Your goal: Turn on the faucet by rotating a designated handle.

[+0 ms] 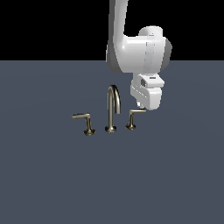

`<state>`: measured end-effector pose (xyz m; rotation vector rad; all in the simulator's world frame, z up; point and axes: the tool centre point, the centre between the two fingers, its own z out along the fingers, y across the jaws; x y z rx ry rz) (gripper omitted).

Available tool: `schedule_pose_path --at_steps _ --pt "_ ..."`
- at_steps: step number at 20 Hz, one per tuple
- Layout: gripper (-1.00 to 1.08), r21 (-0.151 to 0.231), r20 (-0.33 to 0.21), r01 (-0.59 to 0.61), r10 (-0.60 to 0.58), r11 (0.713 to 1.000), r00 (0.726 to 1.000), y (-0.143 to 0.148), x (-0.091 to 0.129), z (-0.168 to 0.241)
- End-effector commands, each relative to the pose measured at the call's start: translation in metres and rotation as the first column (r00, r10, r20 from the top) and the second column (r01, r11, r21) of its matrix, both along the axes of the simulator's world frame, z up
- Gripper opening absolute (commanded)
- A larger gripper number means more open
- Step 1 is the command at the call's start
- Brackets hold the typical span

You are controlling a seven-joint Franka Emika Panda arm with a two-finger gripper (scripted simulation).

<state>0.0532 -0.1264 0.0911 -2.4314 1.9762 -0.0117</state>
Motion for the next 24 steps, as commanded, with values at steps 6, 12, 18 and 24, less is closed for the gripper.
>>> schedule_pose_path --at_steps 6,12,18,24 --pt "-1.00 -0.001 -0.006 0.005 -0.005 1.000 1.000 -0.003 -0.022 0.000" --pt "-1.00 -0.001 -0.009 0.008 -0.008 1.000 1.000 -0.005 -0.043 0.000" --pt "-1.00 -0.002 0.000 0.005 -0.005 1.000 1.000 -0.002 -0.047 0.000" --pt "-1.00 -0.002 -0.006 0.008 -0.008 1.000 1.000 0.013 -0.064 0.000"
